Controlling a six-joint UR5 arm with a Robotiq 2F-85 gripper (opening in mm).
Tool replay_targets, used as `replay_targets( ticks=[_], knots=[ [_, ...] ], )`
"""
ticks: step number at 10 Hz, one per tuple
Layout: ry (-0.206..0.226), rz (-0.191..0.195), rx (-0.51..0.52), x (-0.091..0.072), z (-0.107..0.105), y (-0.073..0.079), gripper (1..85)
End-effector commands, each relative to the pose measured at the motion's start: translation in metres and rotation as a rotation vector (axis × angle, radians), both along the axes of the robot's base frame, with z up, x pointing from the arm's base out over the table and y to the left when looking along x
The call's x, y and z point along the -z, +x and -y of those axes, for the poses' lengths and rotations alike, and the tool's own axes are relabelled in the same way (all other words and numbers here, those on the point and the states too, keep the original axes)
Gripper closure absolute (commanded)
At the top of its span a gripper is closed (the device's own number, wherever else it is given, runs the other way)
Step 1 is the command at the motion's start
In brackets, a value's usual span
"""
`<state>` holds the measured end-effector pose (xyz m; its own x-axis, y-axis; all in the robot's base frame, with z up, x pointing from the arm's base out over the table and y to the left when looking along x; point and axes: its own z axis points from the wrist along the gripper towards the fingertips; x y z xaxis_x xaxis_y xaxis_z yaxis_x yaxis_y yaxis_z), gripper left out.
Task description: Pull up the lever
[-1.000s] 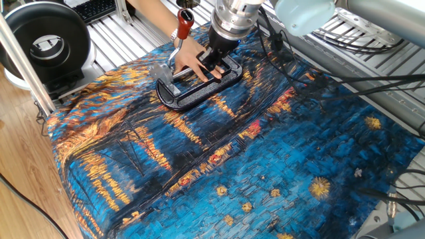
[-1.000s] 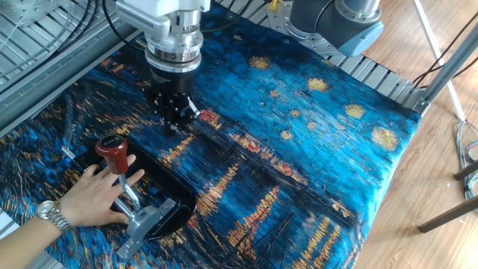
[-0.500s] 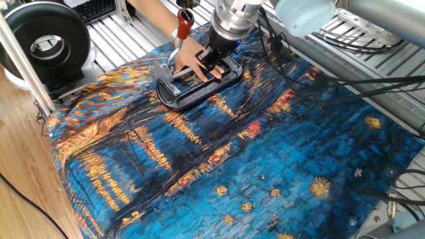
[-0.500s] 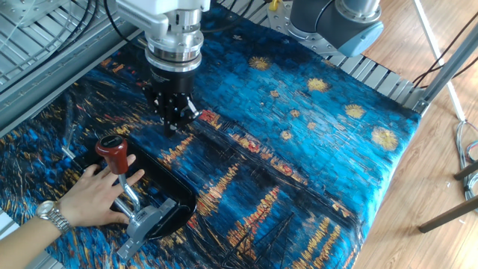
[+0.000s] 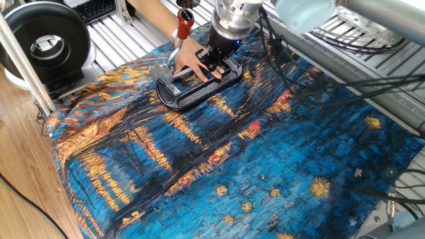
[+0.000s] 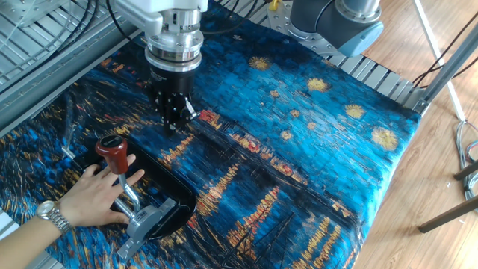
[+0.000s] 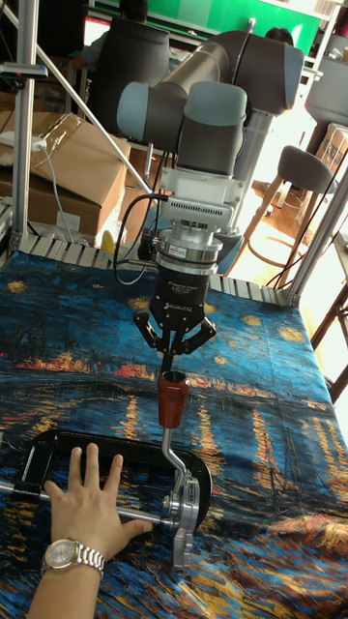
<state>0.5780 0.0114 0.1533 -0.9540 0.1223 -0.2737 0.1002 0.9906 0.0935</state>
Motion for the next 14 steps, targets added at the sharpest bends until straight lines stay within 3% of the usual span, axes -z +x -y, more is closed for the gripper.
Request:
replay_targets(
  ticks=[1,2,3,4,7,10,12,14],
  knots=[
    [-0.001,-0.069,0.017,-0.024,0.009,0.011,84.3],
    [0.014,-0.023,0.010,-0.030,0.008,0.026,84.3],
    [-0.003,0.067,-0.029,-0.041,0.010,0.051,84.3],
    [-0.020,0.096,-0.048,-0.047,0.012,0.062,84.3],
    [-0.014,0.198,-0.079,-0.061,0.002,0.090,84.3],
    [-0.024,0.233,-0.124,-0.063,-0.003,0.102,84.3],
    [-0.061,0.277,-0.169,-0.067,0.001,0.114,84.3],
    [-0.056,0.306,-0.183,-0.073,0.002,0.121,84.3]
  ],
)
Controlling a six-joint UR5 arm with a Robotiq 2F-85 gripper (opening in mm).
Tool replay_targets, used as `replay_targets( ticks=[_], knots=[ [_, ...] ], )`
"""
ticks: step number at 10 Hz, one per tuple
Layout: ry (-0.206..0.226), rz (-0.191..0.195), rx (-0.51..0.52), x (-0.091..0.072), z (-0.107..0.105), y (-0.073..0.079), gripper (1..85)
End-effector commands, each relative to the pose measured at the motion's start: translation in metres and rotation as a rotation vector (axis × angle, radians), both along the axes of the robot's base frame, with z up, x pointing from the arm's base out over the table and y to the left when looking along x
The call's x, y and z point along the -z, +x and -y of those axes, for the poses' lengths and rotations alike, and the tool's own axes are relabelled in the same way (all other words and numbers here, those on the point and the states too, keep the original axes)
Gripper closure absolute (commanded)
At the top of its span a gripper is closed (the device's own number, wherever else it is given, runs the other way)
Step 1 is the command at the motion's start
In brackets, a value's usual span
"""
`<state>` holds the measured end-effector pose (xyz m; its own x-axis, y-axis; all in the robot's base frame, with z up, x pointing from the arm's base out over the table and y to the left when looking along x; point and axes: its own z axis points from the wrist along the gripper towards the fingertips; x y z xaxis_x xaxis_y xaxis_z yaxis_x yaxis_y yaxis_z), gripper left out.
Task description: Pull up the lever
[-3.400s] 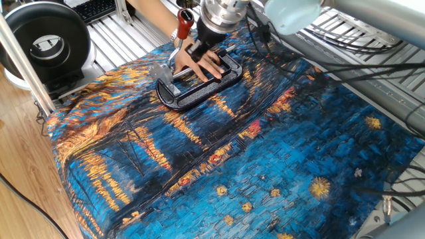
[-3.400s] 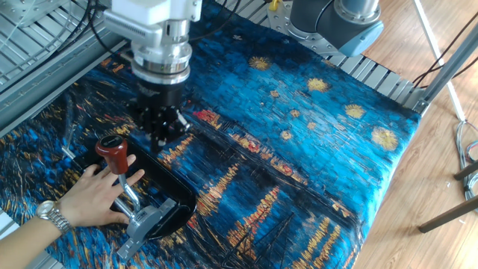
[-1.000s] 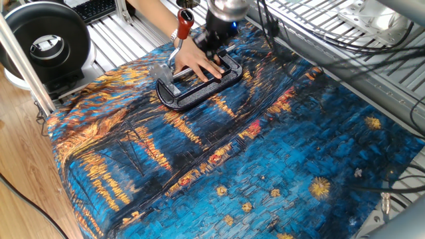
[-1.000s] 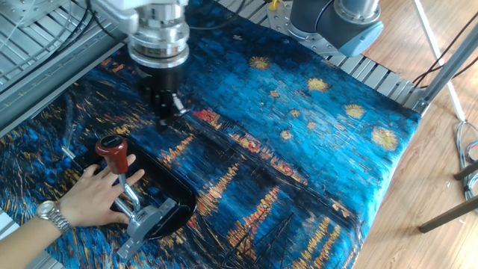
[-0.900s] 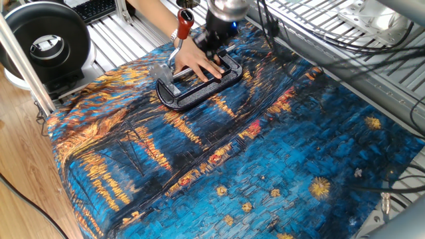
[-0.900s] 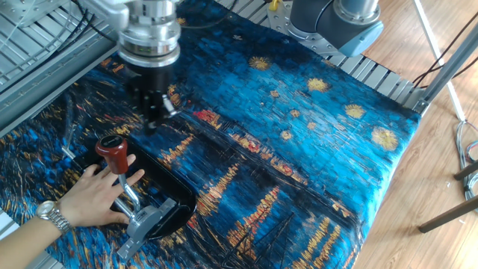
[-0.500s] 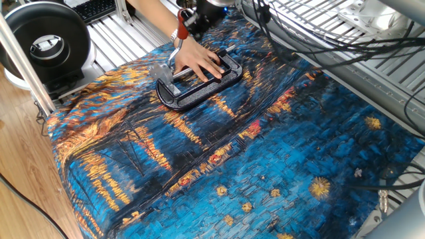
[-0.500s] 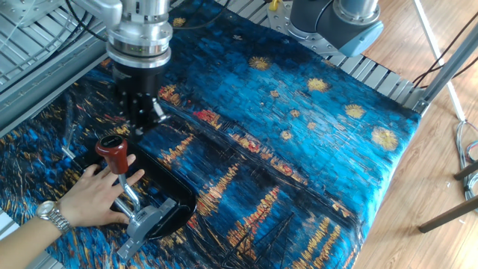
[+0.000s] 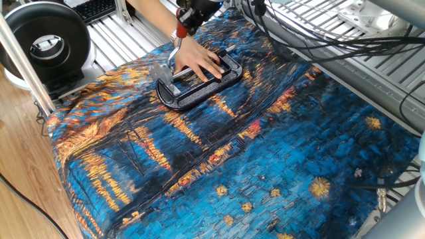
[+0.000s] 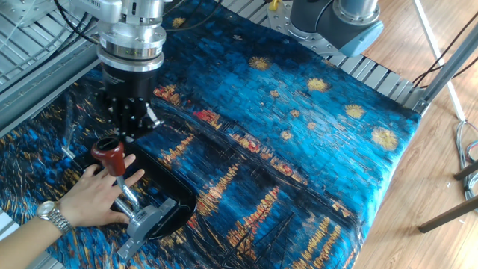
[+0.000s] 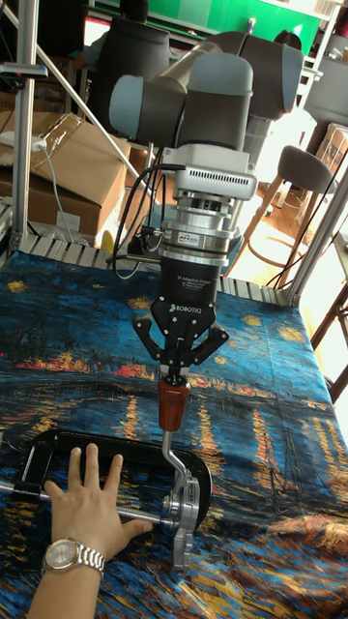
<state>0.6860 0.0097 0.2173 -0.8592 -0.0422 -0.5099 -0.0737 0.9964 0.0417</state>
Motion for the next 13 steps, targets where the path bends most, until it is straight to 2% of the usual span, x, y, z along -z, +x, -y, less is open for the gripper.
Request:
replay_targets(
  ticks=[1,2,6,12,13],
  knots=[
    [-0.019,0.070,-0.032,-0.013,0.003,0.021,84.3],
    [-0.026,0.072,-0.021,-0.015,0.004,0.025,84.3],
    [-0.033,0.086,-0.002,-0.006,0.002,0.045,84.3],
    [-0.019,0.110,-0.004,-0.005,0.002,0.056,84.3],
    [-0.037,0.111,-0.007,-0.002,0.006,0.059,84.3]
  ],
)
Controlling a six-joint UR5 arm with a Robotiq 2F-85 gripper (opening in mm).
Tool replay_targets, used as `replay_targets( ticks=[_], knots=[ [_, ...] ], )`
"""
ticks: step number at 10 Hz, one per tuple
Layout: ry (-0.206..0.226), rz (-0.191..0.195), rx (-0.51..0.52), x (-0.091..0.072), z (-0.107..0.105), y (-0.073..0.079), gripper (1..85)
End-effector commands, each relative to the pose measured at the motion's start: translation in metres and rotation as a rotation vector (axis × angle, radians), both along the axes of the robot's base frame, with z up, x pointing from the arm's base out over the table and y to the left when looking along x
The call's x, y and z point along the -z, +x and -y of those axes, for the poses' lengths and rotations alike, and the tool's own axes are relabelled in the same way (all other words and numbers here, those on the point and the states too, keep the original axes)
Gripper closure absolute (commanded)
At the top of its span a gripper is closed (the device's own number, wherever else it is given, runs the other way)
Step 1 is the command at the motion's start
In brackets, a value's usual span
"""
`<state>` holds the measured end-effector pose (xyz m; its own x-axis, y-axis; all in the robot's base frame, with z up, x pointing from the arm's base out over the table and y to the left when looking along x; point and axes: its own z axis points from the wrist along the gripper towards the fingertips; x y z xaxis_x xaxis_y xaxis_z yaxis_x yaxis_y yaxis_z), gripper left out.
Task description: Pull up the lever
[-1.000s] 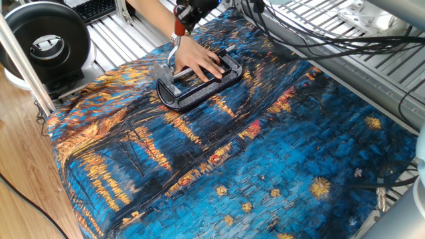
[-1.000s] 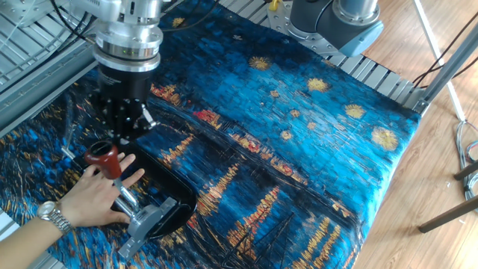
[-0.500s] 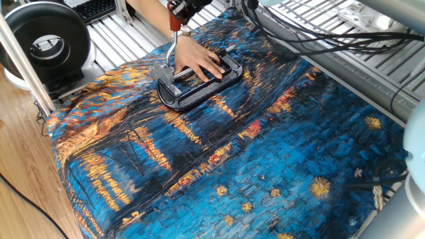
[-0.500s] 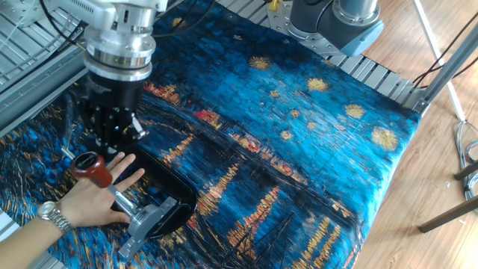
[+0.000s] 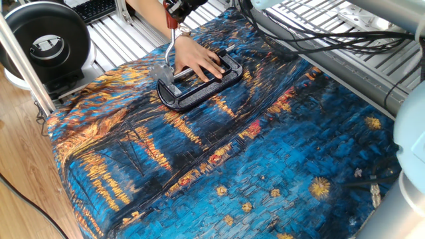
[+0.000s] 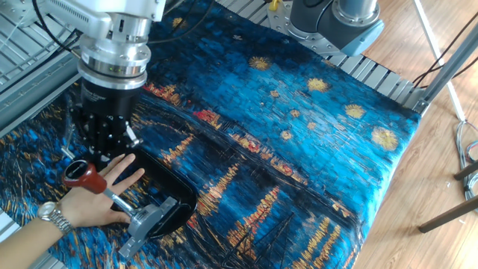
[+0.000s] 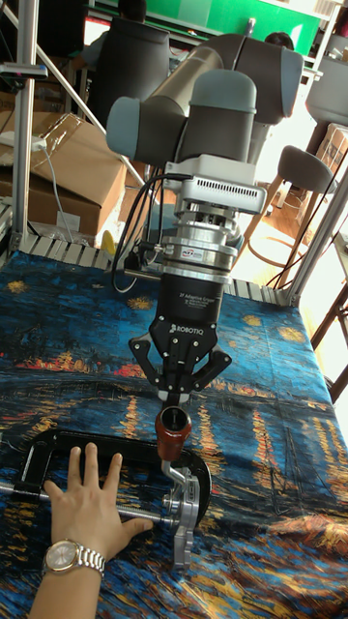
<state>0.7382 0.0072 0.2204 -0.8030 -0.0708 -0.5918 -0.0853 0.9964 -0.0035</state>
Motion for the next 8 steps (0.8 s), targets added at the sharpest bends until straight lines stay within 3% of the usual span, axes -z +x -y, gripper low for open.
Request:
replay_targets(
  ticks=[1,8],
  knots=[
    [0.002,0.017,0.003,0.003,0.004,0.011,84.3],
    [0.015,0.048,0.015,0.011,0.002,0.028,84.3]
  ],
)
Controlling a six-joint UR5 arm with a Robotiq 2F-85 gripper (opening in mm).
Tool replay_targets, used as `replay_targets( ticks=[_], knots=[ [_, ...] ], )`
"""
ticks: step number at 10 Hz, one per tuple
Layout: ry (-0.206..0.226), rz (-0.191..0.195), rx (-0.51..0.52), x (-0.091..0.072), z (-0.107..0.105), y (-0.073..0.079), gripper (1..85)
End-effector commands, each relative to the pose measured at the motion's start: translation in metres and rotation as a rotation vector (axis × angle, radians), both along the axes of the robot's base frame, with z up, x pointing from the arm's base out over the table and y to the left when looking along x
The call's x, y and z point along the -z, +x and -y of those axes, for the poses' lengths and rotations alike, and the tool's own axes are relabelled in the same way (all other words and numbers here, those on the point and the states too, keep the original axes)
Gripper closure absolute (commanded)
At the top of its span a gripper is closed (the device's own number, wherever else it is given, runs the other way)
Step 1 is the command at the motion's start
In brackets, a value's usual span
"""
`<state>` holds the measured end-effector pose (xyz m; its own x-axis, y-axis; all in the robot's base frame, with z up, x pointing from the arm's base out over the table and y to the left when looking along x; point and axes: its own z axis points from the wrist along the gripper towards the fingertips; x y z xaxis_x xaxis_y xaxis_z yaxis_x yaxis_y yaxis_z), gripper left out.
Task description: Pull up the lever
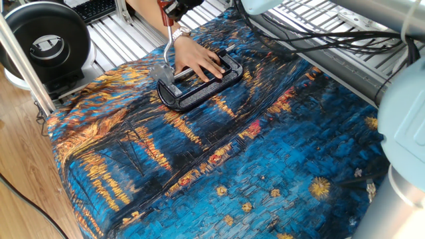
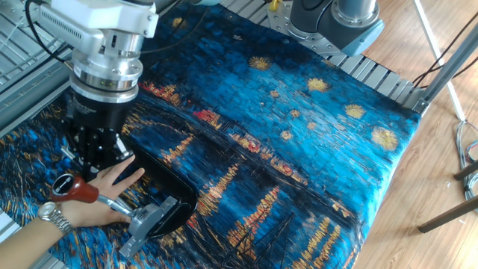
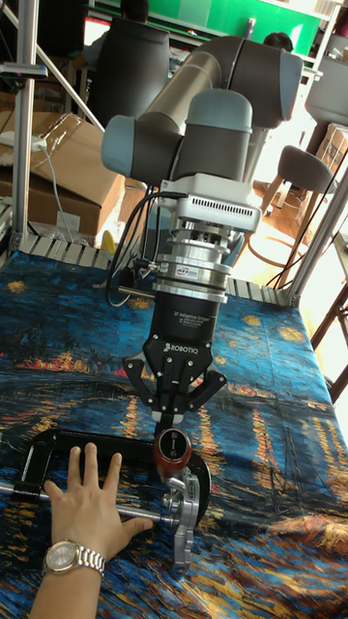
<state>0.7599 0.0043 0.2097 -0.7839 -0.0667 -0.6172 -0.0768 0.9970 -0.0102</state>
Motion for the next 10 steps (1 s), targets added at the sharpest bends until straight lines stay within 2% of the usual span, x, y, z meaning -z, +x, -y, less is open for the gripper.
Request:
replay_targets(
  ticks=[1,3,4,10],
  knots=[
    [0.036,0.022,0.000,-0.002,-0.004,0.008,84.3],
    [0.059,0.031,-0.018,-0.004,-0.008,0.010,84.3],
    [0.045,0.045,-0.034,-0.004,-0.006,0.015,84.3],
    [0.029,0.065,-0.040,0.004,-0.002,0.024,84.3]
  ],
)
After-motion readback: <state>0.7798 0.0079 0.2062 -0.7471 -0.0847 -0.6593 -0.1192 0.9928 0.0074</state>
